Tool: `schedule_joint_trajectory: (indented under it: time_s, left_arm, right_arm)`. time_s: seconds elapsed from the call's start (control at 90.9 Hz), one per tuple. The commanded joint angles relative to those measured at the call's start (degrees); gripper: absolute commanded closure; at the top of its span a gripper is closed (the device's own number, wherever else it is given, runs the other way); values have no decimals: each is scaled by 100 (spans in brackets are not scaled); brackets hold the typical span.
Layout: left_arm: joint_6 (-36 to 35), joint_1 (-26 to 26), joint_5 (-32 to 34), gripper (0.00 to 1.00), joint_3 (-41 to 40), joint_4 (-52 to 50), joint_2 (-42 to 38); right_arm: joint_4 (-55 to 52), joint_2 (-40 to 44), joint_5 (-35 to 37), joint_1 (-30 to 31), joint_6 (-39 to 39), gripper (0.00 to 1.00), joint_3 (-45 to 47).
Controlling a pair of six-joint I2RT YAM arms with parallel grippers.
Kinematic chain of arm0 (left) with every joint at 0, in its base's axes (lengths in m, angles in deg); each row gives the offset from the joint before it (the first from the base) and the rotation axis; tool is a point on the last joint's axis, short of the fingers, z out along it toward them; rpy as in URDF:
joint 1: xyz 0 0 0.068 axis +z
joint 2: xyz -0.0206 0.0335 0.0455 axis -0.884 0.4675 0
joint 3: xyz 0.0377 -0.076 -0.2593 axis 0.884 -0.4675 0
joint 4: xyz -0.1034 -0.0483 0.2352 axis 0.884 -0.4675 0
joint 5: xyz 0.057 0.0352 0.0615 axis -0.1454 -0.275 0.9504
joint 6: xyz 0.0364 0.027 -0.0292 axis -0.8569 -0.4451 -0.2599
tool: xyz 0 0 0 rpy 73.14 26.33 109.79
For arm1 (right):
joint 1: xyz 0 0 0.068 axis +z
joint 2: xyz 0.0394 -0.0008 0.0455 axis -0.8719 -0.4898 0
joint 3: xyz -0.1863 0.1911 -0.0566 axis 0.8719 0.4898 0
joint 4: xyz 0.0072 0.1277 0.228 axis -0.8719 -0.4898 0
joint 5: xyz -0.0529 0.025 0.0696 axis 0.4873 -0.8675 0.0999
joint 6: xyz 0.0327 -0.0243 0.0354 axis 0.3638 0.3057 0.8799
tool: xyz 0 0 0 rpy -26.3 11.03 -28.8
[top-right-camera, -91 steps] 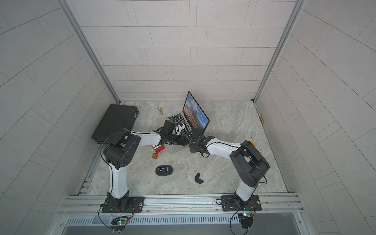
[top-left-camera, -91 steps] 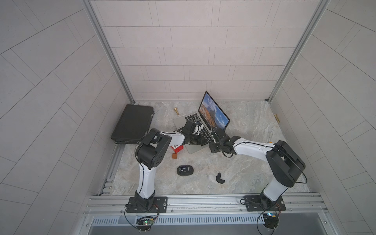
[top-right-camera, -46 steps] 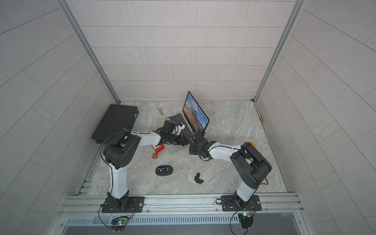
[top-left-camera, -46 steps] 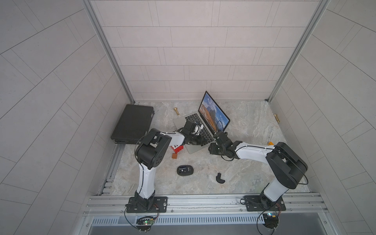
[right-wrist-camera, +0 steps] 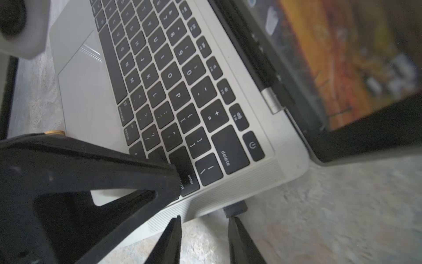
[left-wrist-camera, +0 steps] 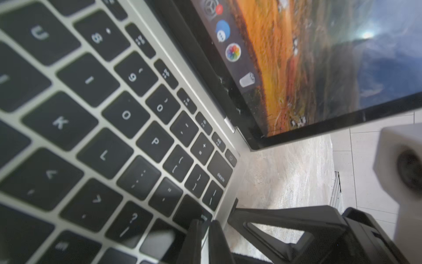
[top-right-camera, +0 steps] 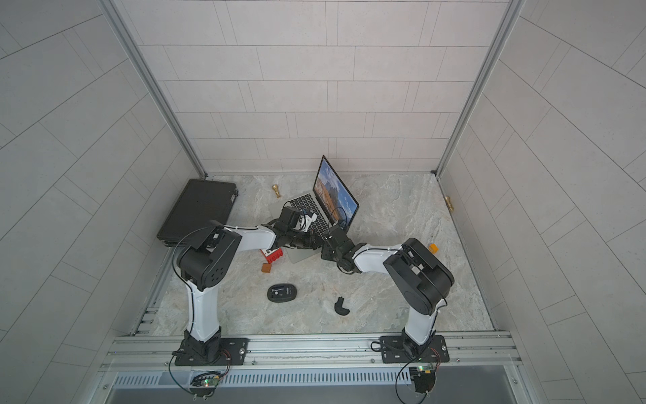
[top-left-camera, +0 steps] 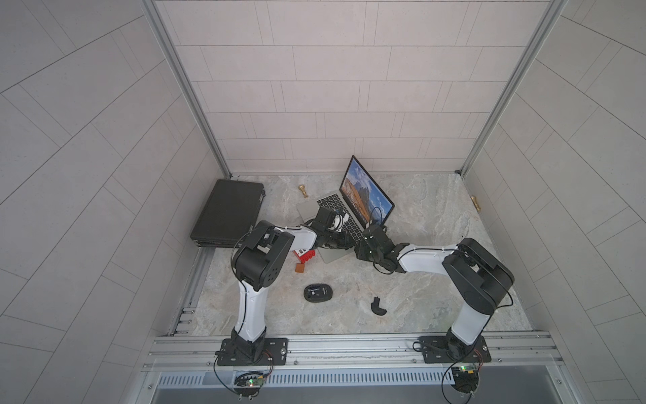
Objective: Insert the wireless mouse receiver into the laptop
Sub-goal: Insert the USB plug into the USB port.
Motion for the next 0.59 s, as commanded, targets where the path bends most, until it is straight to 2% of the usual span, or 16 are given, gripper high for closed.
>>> schedule_joint_trajectory:
  time_s: [0.0,0.165,0.374,0.583]
  left_arm:
    - [-88,27,250,88,-247,-738,224]
    - [-46,23,-17,86,-242,-588,168]
    - [82,25,-278,67,-71,-510,-319]
    - [214,32,89,52,-406,-670,-1312]
  right_arm:
    - [442,-250,413,-51,-110,64,-1]
    - [719,-387,512,-211,-231,64,38]
    - [684,-459,564,-477,-545,64,-92]
    - [474,-69,672,-630,-867,57,-47]
